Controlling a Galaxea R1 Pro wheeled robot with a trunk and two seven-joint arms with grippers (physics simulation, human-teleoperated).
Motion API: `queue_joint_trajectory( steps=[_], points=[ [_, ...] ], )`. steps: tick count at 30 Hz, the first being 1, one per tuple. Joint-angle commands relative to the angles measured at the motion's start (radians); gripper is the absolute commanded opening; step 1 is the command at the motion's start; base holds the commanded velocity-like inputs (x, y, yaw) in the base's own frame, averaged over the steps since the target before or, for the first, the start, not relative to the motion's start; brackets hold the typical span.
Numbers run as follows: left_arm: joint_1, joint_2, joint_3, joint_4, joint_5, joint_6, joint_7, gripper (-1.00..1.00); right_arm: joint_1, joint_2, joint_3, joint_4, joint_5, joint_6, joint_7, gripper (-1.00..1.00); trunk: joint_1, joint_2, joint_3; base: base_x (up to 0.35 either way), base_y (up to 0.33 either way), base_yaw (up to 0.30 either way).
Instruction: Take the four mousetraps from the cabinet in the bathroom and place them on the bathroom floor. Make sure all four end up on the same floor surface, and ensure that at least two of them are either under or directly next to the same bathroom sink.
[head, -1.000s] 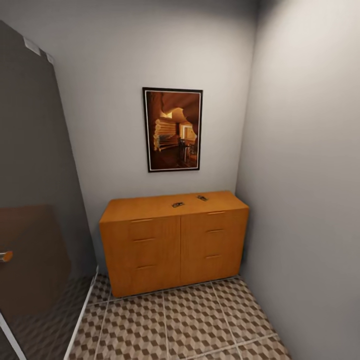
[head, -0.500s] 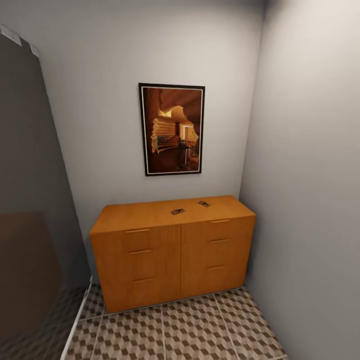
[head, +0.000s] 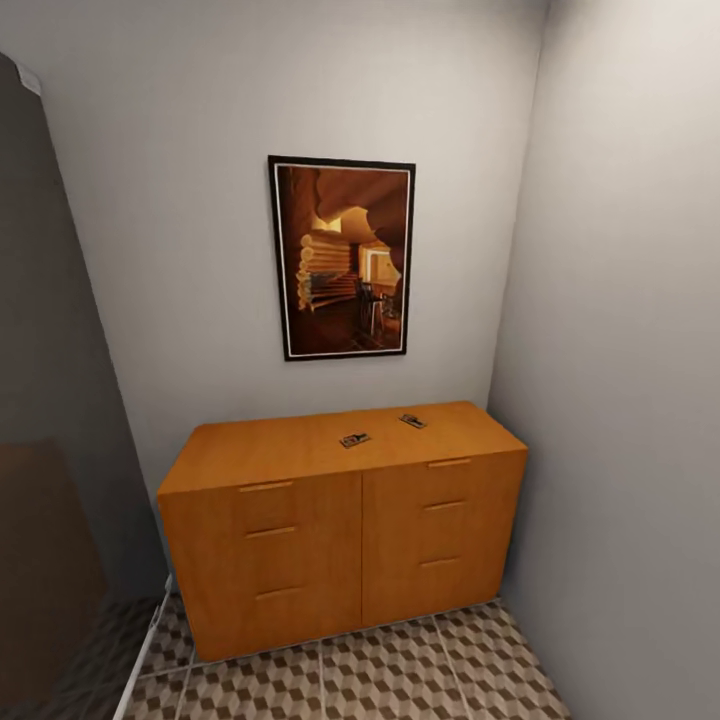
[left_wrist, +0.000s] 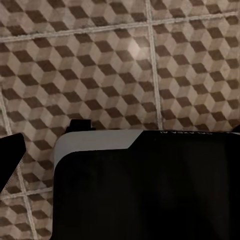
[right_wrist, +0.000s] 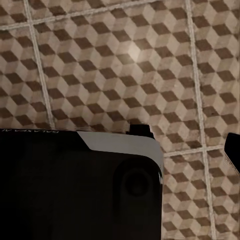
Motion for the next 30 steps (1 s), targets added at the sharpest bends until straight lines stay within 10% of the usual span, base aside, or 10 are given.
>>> queue_joint_trajectory(
  steps=[1,30],
  points=[
    [-0.001,0.0,-0.009,0.002,0.01,-0.004,-0.004,1.0,-0.001,0.0,0.0,0.003,0.001,-0.006,0.002,1.0,0.001,-0.001,-0.001,0.322,0.0,0.0],
    [-0.001,0.001,-0.01,0.002,0.009,-0.015,-0.005,1.0,-0.001,0.0,0.0,0.003,0.001,-0.006,0.002,1.0,0.001,-0.001,-0.001,0.227,0.0,0.0]
  ],
)
